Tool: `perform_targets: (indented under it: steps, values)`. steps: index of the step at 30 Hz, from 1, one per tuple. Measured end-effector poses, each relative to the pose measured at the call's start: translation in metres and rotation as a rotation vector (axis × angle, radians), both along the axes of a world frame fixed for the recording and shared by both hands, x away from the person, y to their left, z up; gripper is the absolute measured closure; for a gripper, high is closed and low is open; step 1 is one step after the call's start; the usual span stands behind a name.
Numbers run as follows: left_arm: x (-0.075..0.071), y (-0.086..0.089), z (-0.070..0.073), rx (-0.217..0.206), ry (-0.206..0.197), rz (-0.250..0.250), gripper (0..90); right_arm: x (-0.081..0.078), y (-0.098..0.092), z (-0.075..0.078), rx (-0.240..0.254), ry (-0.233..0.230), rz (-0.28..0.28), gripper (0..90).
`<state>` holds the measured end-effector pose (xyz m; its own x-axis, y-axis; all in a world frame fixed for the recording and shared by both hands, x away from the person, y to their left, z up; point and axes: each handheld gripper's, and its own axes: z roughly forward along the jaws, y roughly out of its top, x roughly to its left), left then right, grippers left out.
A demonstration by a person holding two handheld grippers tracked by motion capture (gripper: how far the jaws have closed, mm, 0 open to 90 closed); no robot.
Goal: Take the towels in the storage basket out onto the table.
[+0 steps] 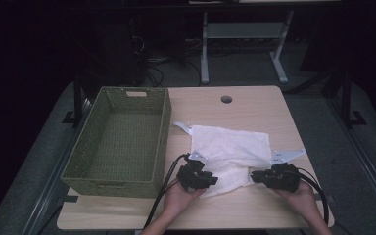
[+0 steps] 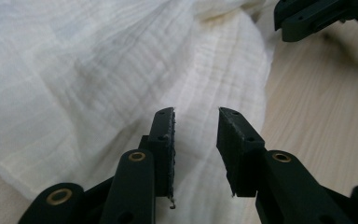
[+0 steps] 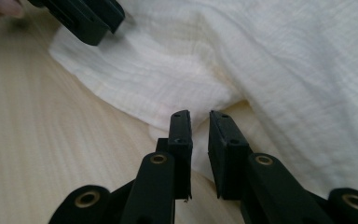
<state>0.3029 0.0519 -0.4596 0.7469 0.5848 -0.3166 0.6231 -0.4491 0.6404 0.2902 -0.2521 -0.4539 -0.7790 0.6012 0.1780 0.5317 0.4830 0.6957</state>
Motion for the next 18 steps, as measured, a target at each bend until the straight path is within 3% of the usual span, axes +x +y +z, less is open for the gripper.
perform_targets:
  steps: [4,10,12,18]
  values:
    - [0.001,0.002,-0.004,0.022,0.006,-0.003,64.2,0.006,0.008,-0.012,-0.044,0.03,-0.012,77.3]
    - [0.0,0.008,-0.004,0.037,-0.01,0.013,65.8,0.005,0.005,-0.012,-0.06,0.033,-0.005,80.8]
    - [-0.001,0.01,-0.004,0.047,-0.016,0.017,66.0,0.003,-0.001,-0.012,-0.08,0.019,-0.009,82.2]
    - [-0.002,0.013,-0.004,0.048,-0.021,0.042,66.4,-0.003,-0.027,-0.012,-0.071,0.033,-0.061,82.9]
